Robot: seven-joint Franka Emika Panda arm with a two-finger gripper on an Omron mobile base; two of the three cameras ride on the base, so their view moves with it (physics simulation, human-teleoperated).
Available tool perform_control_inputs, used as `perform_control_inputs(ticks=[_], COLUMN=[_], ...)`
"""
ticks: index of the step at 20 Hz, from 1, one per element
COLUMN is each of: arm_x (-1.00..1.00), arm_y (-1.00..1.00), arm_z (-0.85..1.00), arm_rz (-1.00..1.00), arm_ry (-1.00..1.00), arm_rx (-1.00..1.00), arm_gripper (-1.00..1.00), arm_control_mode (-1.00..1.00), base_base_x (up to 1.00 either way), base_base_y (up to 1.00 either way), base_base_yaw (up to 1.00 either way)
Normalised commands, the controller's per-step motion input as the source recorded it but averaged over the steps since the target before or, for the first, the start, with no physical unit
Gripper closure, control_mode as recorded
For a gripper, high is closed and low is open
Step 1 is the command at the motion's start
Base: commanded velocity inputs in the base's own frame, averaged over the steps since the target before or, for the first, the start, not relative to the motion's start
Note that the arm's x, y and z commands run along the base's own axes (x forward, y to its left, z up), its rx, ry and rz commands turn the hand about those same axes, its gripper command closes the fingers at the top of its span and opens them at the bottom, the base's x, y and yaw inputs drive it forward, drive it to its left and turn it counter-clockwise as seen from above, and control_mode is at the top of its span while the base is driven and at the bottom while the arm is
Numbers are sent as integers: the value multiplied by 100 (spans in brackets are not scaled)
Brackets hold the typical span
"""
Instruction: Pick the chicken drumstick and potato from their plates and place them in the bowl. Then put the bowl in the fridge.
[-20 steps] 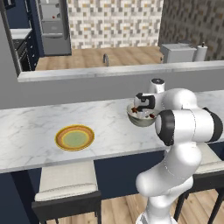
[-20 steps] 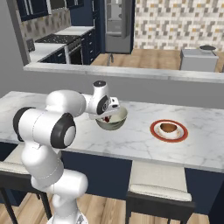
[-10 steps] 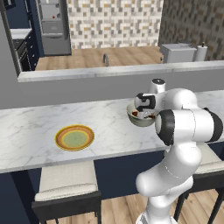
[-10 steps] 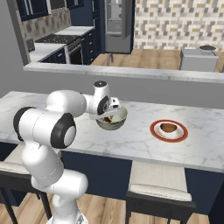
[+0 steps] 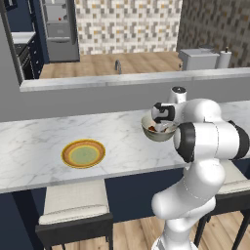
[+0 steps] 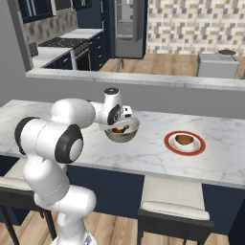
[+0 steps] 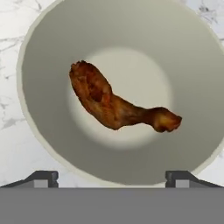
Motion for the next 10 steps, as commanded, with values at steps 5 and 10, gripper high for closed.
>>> perform_control_inputs(ticks=[5, 10], arm_x=[0, -19], arm_y=[-20, -37], arm_z=[40, 34], arm_rz=[0, -17], arm_ry=[0, 0], arm_rx=[0, 0], arm_gripper=[-100, -100], arm_control_mode=[-100, -100], base_base_x=[0, 0], base_base_y=[0, 0], base_base_yaw=[0, 0])
